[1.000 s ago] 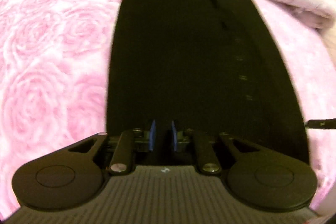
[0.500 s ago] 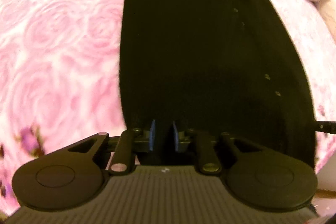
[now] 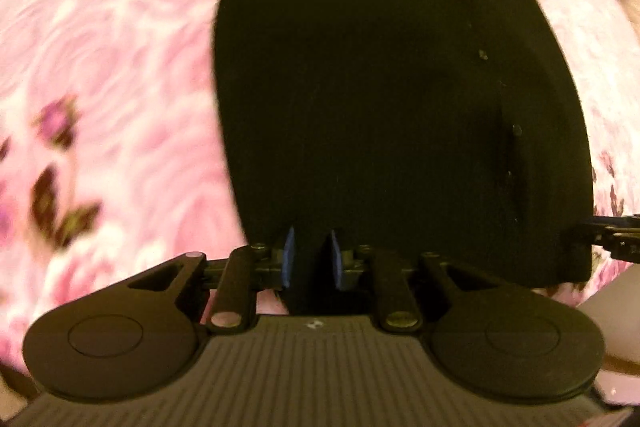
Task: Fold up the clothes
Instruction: 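Pull the garment straight with both grippers and release it flat, then move both open grippers back to the garment's hem, then grasp the hem corners with the left gripper while the right gripper grasps too, then lift the hem with both grippers and fold it toward the collar edge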
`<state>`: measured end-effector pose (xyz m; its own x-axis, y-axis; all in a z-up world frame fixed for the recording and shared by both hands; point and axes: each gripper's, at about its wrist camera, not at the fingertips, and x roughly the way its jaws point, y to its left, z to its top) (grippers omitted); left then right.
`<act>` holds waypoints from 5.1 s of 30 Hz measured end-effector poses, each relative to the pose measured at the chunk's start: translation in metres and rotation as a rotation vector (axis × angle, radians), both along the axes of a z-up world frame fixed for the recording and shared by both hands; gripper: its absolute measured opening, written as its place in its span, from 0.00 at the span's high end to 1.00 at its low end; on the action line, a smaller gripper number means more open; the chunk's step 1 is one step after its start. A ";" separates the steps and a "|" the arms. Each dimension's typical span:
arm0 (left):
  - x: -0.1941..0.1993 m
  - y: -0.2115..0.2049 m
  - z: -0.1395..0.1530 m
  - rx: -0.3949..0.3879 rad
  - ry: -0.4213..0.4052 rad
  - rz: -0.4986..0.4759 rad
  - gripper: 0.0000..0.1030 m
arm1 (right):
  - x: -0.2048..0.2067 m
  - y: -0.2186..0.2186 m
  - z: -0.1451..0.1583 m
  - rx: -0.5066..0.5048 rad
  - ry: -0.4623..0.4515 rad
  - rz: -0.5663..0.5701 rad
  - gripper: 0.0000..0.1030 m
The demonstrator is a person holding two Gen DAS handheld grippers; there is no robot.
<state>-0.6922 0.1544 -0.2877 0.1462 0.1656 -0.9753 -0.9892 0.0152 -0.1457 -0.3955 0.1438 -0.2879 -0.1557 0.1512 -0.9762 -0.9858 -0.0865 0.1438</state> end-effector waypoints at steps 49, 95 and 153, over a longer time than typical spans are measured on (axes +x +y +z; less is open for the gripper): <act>0.147 -0.189 0.228 0.330 0.095 0.056 0.71 | 0.089 -0.147 0.217 0.296 0.130 0.193 0.61; -0.028 -0.144 -0.009 0.474 -0.172 0.123 0.63 | 0.141 -0.163 -0.018 0.345 0.504 -0.369 0.61; -0.044 -0.152 -0.046 0.460 -0.556 0.288 0.93 | 0.182 -0.095 -0.036 0.330 0.848 -0.377 0.92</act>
<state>-0.7359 0.0024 -0.3340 0.4837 0.6417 -0.5952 -0.7466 -0.0523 -0.6632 -0.2137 0.0493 -0.3241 -0.6702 0.5797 -0.4634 -0.5386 0.0497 0.8411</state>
